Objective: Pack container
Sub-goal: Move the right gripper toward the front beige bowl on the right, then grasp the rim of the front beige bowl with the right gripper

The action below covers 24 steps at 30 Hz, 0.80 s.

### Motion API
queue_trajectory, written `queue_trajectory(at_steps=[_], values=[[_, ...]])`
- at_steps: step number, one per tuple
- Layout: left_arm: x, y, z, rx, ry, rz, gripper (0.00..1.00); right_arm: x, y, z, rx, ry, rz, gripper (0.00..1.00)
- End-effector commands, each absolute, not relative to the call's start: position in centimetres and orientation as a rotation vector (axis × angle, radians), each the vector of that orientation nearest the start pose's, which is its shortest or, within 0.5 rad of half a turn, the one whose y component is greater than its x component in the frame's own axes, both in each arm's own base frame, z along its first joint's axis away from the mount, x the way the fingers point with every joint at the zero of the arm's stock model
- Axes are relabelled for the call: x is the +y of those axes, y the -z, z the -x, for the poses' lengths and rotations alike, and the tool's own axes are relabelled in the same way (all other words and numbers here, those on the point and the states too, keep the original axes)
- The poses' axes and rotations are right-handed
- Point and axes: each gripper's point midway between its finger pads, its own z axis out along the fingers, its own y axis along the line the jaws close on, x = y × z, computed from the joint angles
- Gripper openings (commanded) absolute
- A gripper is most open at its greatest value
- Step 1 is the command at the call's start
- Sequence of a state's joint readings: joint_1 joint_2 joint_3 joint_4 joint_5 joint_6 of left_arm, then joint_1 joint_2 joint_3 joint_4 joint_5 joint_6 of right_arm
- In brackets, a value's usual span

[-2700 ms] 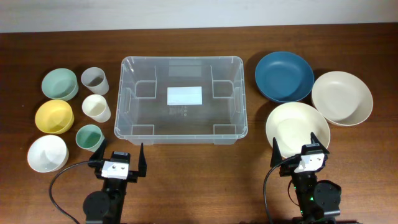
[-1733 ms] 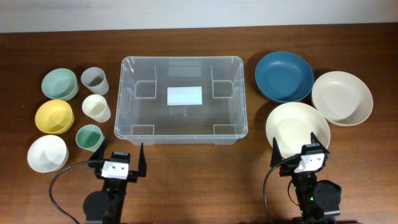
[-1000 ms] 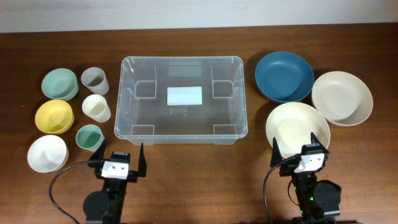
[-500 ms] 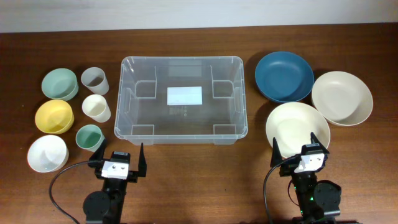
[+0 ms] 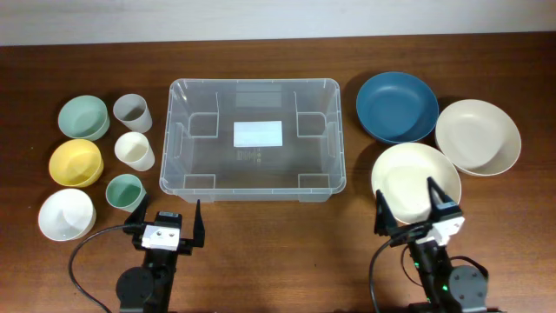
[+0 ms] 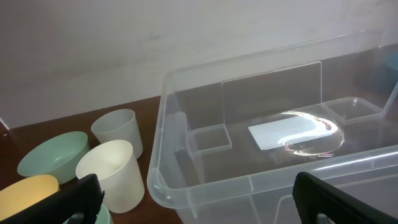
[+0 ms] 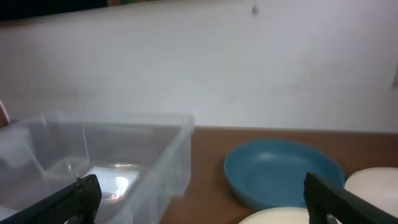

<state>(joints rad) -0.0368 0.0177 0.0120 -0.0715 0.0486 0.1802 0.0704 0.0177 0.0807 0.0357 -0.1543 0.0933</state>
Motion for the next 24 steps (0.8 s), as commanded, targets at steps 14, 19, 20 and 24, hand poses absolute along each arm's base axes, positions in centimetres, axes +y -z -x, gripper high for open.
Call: queue_trajectory(at_steps=[14, 19, 20, 24], values=[[-1.7, -15.5, -24.6, 1.64, -0.08, -0.229, 1.0, 1.4, -30.7, -26.8, 2.268, -0.047, -0.034, 0.99], [-1.7, -15.5, -24.6, 1.64, -0.08, -0.229, 1.0, 2.5, -27.5, -28.7, 2.561, -0.092, -0.04, 0.99], [-1.7, -15.5, -24.6, 1.64, -0.08, -0.229, 1.0, 1.9, -26.7, -29.1, 2.599, -0.08, -0.125, 0.99], [-1.7, -15.5, -24.6, 1.64, -0.08, -0.229, 1.0, -4.6, -22.9, -30.3, 2.604, -0.029, -0.851, 0.99]])
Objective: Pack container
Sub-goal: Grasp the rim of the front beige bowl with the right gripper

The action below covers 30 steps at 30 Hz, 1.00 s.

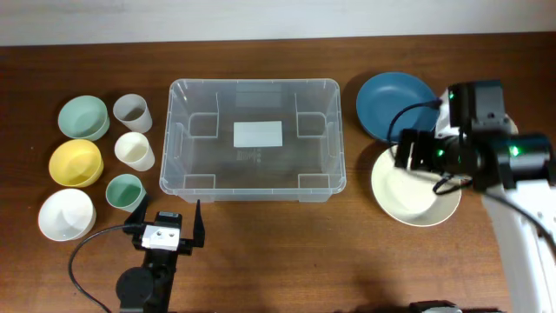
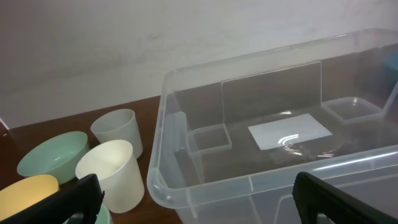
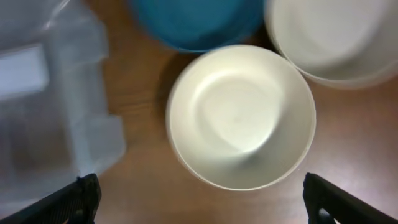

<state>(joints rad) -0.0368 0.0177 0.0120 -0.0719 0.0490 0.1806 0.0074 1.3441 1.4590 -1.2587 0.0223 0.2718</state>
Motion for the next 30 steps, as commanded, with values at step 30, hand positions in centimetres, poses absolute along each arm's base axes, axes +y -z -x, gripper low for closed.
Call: queue_trajectory(at_steps=[30], values=[[-1.7, -15.5, -24.6, 1.64, -0.08, -0.229, 1.0, -9.5, -4.7, -25.8, 2.713, -0.297, -1.064, 0.99]])
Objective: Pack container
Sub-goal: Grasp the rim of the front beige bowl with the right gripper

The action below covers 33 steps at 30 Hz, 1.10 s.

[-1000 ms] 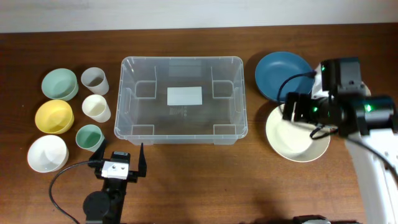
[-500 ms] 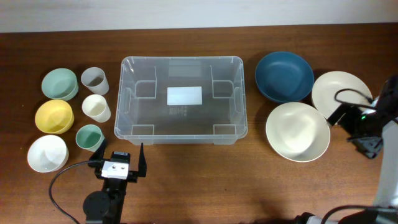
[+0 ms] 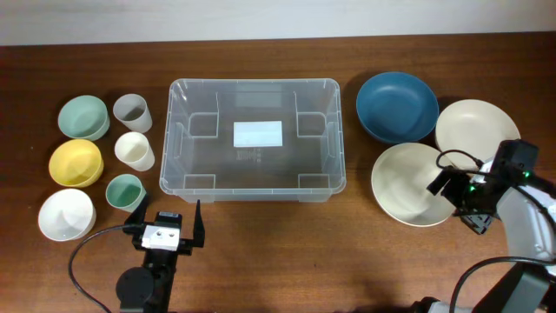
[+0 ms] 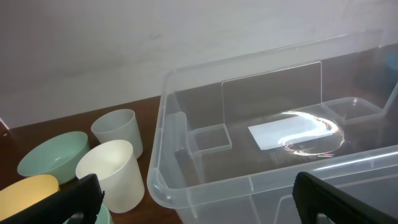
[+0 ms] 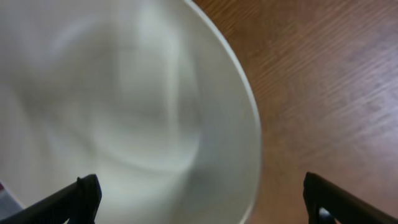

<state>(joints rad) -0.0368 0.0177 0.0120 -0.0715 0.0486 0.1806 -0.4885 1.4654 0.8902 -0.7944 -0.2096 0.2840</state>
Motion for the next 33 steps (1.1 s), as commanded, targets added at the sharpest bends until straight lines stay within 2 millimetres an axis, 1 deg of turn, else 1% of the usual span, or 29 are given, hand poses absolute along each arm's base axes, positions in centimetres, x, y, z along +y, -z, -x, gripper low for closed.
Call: queue_trajectory(at_steps=[1, 2, 5, 11, 13, 17, 19, 23, 24, 27, 29, 31, 32, 33], values=[[-1.7, -15.5, -24.6, 1.64, -0.08, -0.229, 1.0, -9.4, -4.3, -25.8, 2.708, -0.296, -1.061, 0.99], [-1.7, -15.5, -24.6, 1.64, -0.08, -0.229, 1.0, -9.4, -3.8, -25.7, 2.698, -0.297, -1.075, 0.99], [-1.7, -15.5, -24.6, 1.64, -0.08, -0.229, 1.0, -9.3, -3.1, -25.5, 2.684, -0.301, -1.101, 0.99], [-1.7, -15.5, -24.6, 1.64, -0.08, -0.229, 1.0, -9.4, -3.0, -25.7, 2.662, -0.302, -1.132, 0.99], [-1.7, -15.5, -24.6, 1.64, -0.08, -0.229, 1.0, -9.4, -3.0, -25.7, 2.645, -0.308, -1.181, 0.99], [-1.7, -15.5, -24.6, 1.64, -0.08, -0.229, 1.0, -9.4, -2.4, -25.7, 2.646, -0.315, -1.225, 0.99], [-1.7, -15.5, -24.6, 1.64, -0.08, -0.229, 1.0, -9.3, -1.9, -25.5, 2.663, -0.316, -1.237, 0.99], [-1.7, -15.5, -24.6, 1.64, -0.08, -0.229, 1.0, -9.1, 0.1, -24.7, 2.728, -0.317, -1.287, 1.0], [-1.7, -15.5, -24.6, 1.64, -0.08, -0.229, 1.0, -9.0, 0.4, -24.6, 2.736, -0.319, -1.294, 1.0], [-1.7, -15.5, -24.6, 1.64, -0.08, -0.229, 1.0, -9.0, 0.7, -24.5, 2.745, -0.321, -1.299, 0.91], [-1.7, -15.5, -24.6, 1.64, -0.08, -0.229, 1.0, -9.0, 0.6, -24.5, 2.74, -0.321, -1.305, 0.78], [-1.7, -15.5, -24.6, 1.64, -0.08, -0.229, 1.0, -9.0, 0.6, -24.5, 2.728, -0.323, -1.336, 0.58], [-1.7, -15.5, -24.6, 1.64, -0.08, -0.229, 1.0, -9.0, 0.6, -24.6, 2.728, -0.324, -1.336, 0.54], [-1.7, -15.5, -24.6, 1.64, -0.08, -0.229, 1.0, -9.0, 0.6, -24.6, 2.724, -0.328, -1.344, 0.47]])
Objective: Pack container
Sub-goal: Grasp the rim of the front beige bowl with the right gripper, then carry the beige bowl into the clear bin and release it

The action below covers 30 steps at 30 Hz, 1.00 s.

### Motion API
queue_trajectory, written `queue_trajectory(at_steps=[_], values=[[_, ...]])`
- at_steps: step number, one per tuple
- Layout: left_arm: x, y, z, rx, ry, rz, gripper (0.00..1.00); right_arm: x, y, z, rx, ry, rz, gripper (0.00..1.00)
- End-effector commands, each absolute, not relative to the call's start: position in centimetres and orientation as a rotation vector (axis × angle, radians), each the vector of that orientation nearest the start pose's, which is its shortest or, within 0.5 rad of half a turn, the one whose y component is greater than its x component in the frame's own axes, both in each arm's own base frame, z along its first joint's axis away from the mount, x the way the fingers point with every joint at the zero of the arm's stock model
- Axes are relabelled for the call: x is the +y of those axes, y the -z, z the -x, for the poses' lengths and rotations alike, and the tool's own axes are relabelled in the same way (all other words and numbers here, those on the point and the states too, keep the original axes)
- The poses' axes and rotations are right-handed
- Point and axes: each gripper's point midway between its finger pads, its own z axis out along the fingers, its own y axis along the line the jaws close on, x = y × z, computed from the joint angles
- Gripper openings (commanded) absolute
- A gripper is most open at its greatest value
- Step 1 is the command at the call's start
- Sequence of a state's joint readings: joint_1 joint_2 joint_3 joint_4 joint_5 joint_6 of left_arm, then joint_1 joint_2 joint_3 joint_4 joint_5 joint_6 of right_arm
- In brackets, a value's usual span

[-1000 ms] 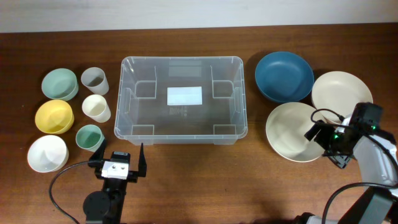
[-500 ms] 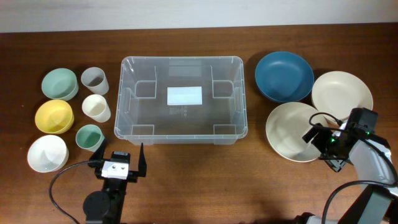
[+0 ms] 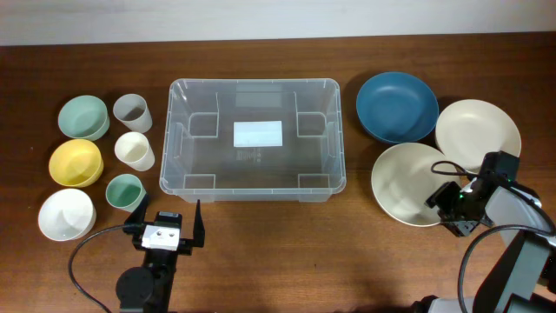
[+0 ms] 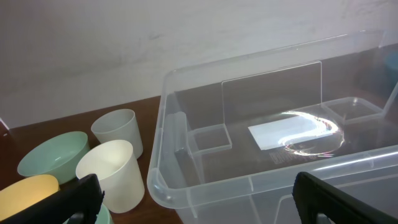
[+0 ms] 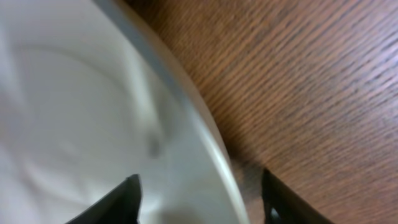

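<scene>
The clear plastic container [image 3: 256,139] stands empty in the middle of the table. Right of it lies a wide cream bowl [image 3: 407,184]. My right gripper [image 3: 453,209] is low at that bowl's right rim. In the right wrist view the rim [image 5: 208,158] runs between the two fingers: one is over the bowl's inside, the other over the wood. The jaws are partly narrowed and open, with a gap on each side of the rim. My left gripper [image 3: 165,228] rests open near the front edge, facing the container [image 4: 267,143].
A blue bowl [image 3: 397,106] and a second cream bowl [image 3: 478,135] lie behind the near one. At the left are a green bowl [image 3: 83,116], a yellow bowl [image 3: 76,162], a white bowl [image 3: 66,214], a grey cup [image 3: 132,111], a cream cup [image 3: 135,150] and a green cup [image 3: 125,192].
My right gripper has come closer to the cream bowl's right rim and its jaws have narrowed around it. The left arm and all the dishes are unchanged.
Both grippers first rested open at the front edge. Then my right arm was high over the bowls right of the container, looking down at the near cream bowl. Then it was low at that bowl's right rim, wide open, and now it straddles the rim with narrower jaws.
</scene>
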<state>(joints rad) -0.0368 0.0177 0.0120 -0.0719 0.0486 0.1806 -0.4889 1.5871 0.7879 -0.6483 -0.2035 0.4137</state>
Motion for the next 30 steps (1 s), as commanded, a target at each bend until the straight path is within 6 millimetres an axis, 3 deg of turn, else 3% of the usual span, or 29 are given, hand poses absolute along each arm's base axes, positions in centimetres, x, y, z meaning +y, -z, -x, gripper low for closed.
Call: queue_trajectory(at_steps=[1, 4, 5, 11, 16, 17, 20, 23, 28, 30], values=[[-1.7, -15.5, -24.6, 1.64, -0.08, -0.229, 1.0, -8.9, 0.6, -24.5, 2.717, -0.329, -1.364, 0.4], [-1.7, -15.5, -24.6, 1.64, -0.08, -0.229, 1.0, -8.7, 0.4, -24.5, 2.718, -0.349, -1.392, 0.09], [-1.7, -15.5, -24.6, 1.64, -0.08, -0.229, 1.0, -8.6, 0.1, -24.4, 2.726, -0.358, -1.397, 0.04], [-1.7, -15.5, -24.6, 1.64, -0.08, -0.229, 1.0, -8.3, -2.7, -23.9, 2.796, -0.369, -1.45, 0.04], [-1.7, -15.5, -24.6, 1.64, -0.08, -0.229, 1.0, -8.4, -7.8, -24.1, 2.882, -0.382, -1.4, 0.04], [-1.7, -15.5, -24.6, 1.64, -0.081, -0.229, 1.0, -8.6, -10.3, -24.5, 2.884, -0.381, -1.384, 0.04], [-1.7, -15.5, -24.6, 1.64, -0.08, -0.229, 1.0, -9.1, -13.8, -25.4, 2.835, -0.372, -1.348, 0.04], [-1.7, -15.5, -24.6, 1.64, -0.08, -0.229, 1.0, -8.8, -19.7, -27.5, 2.697, -0.454, -1.244, 0.04], [-1.7, -15.5, -24.6, 1.64, -0.08, -0.229, 1.0, -4.8, -29.1, -30.7, 2.486, -0.675, -0.913, 0.04], [-1.7, -15.5, -24.6, 1.64, -0.08, -0.229, 1.0, -2.7, -31.3, -31.3, 2.454, -0.702, -0.834, 0.04]])
